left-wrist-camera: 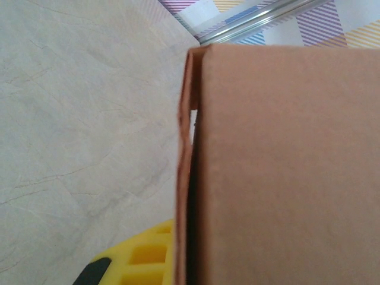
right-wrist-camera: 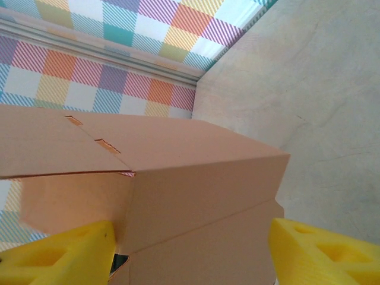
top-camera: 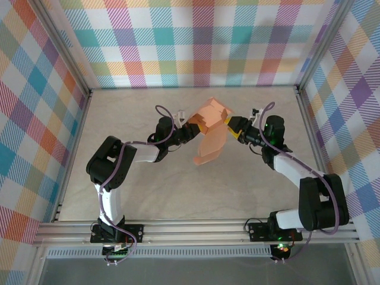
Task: Fold the paper box
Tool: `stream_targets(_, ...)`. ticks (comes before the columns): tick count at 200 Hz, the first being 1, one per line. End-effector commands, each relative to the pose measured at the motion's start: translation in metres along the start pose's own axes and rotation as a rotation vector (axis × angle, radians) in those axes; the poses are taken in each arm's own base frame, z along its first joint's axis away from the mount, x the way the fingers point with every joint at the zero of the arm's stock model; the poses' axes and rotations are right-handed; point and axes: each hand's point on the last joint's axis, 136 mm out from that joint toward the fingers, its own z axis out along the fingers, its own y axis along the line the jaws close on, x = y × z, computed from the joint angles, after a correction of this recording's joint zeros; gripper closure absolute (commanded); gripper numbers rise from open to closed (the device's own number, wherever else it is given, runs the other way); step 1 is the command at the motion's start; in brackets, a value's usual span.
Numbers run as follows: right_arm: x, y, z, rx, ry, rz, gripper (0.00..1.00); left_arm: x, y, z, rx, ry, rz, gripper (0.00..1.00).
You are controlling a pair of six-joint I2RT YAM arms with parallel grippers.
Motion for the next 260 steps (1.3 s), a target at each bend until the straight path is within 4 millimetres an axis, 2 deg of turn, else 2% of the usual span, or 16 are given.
stream_targets(1,-0.014,0.018,0.007,-0.054,-0.026,-0.014,0.33,0.000,-0.005,0.001,0.031,0.004,0.047,1.00)
stream_targets(17,-0.013,0.011,0.011,-0.031,-0.006,0.013,0.37,0.001,-0.006,0.002,0.028,0.011,0.065,1.00)
stream_targets(43,-0.015,0.018,0.013,-0.070,0.001,0.009,0.40,0.003,-0.002,0.004,0.013,0.016,0.066,1.00)
stream_targets(58,-0.014,0.019,0.015,-0.077,0.011,0.018,0.45,0.005,0.000,0.006,0.014,0.025,0.065,1.00)
stream_targets(93,-0.017,0.026,0.008,-0.109,-0.003,0.022,0.46,0.004,0.002,0.005,0.016,0.017,0.056,1.00)
stream_targets(123,-0.015,0.027,0.002,-0.101,0.012,0.027,0.58,0.005,0.004,0.005,0.002,0.015,0.055,1.00)
stream_targets(205,-0.007,0.005,0.015,-0.058,0.066,0.093,0.71,0.005,0.000,0.006,0.009,0.020,0.057,1.00)
stream_targets(260,-0.004,0.002,0.013,-0.020,0.074,0.096,0.95,0.005,0.001,0.006,0.003,0.020,0.059,1.00)
